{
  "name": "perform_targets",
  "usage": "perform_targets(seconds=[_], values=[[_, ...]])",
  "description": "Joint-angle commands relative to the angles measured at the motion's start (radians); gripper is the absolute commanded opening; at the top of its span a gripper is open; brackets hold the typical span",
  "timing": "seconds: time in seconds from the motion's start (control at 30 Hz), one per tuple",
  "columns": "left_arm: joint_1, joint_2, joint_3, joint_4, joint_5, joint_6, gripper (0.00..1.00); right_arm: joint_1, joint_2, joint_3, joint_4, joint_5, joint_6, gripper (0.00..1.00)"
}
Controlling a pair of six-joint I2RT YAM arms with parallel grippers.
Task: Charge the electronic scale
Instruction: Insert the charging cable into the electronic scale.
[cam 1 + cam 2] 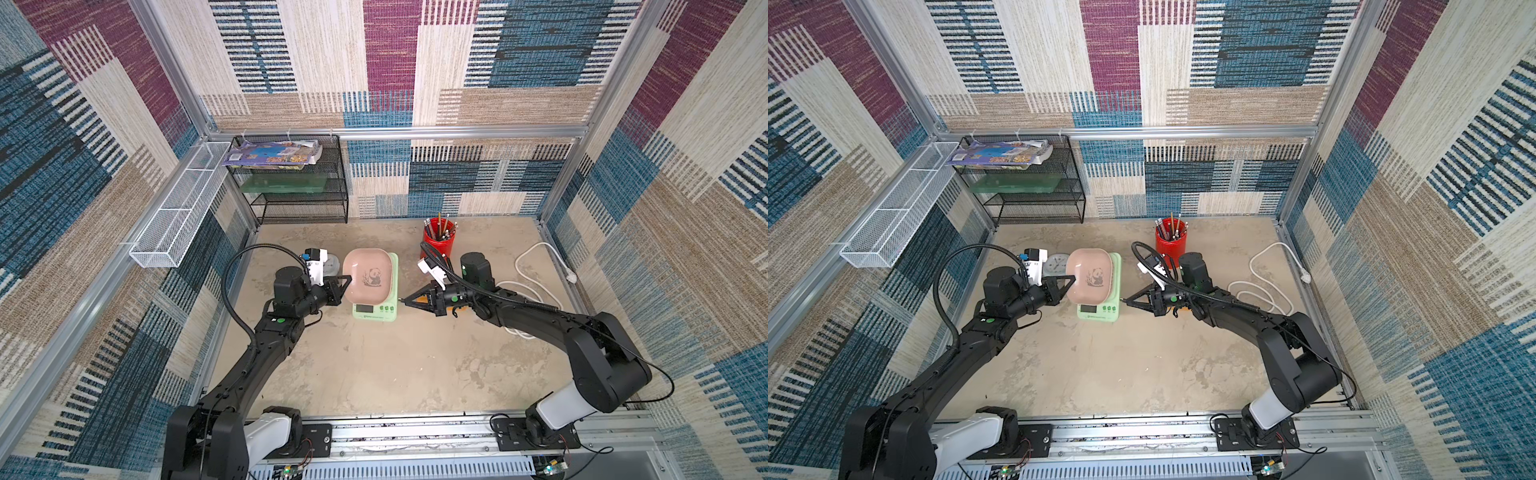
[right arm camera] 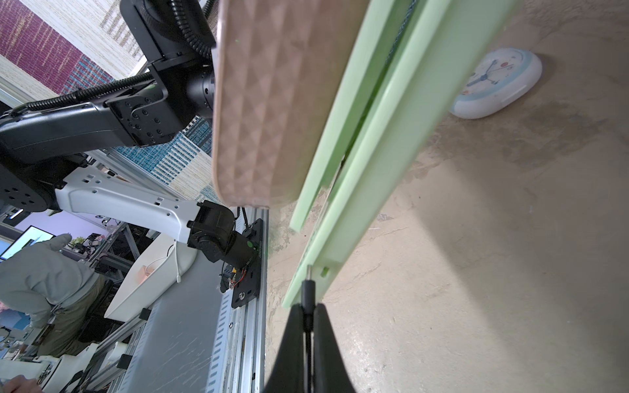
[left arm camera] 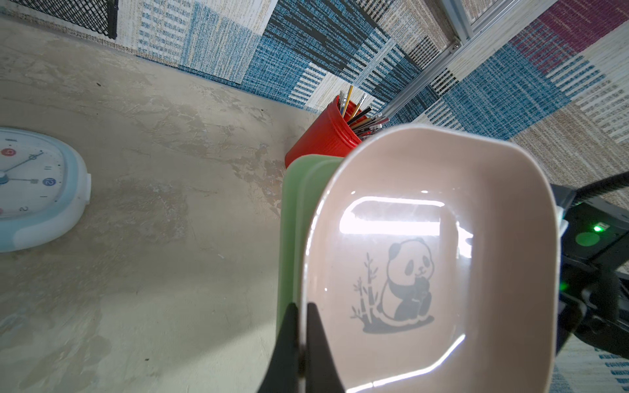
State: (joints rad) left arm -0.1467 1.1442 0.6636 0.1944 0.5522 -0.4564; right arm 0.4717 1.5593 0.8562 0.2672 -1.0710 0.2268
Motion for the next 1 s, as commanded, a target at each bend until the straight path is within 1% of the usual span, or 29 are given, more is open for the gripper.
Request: perform_targets(seconds=[0.0, 0.7, 0.73, 0.97], values=[[-0.001, -0.007, 0.000, 0.097, 0.014, -0.037, 0.00, 0.001, 0.007, 0.004, 0.033, -0.011, -0.004, 0.00], [-0.013, -0.009, -0.004, 0.123, 0.018, -0.044, 0.00, 0.007, 0.006, -0.001, 0.071, -0.015, 0.042, 0.00], [-0.014, -0.008, -0.004, 0.125, 0.051, -0.041, 0.00, 0.006, 0.004, -0.004, 0.078, -0.017, 0.047, 0.00], [-0.021, -0.009, -0.007, 0.141, 0.058, -0.042, 0.00, 0.005, -0.001, -0.007, 0.080, -0.005, 0.055, 0.00]])
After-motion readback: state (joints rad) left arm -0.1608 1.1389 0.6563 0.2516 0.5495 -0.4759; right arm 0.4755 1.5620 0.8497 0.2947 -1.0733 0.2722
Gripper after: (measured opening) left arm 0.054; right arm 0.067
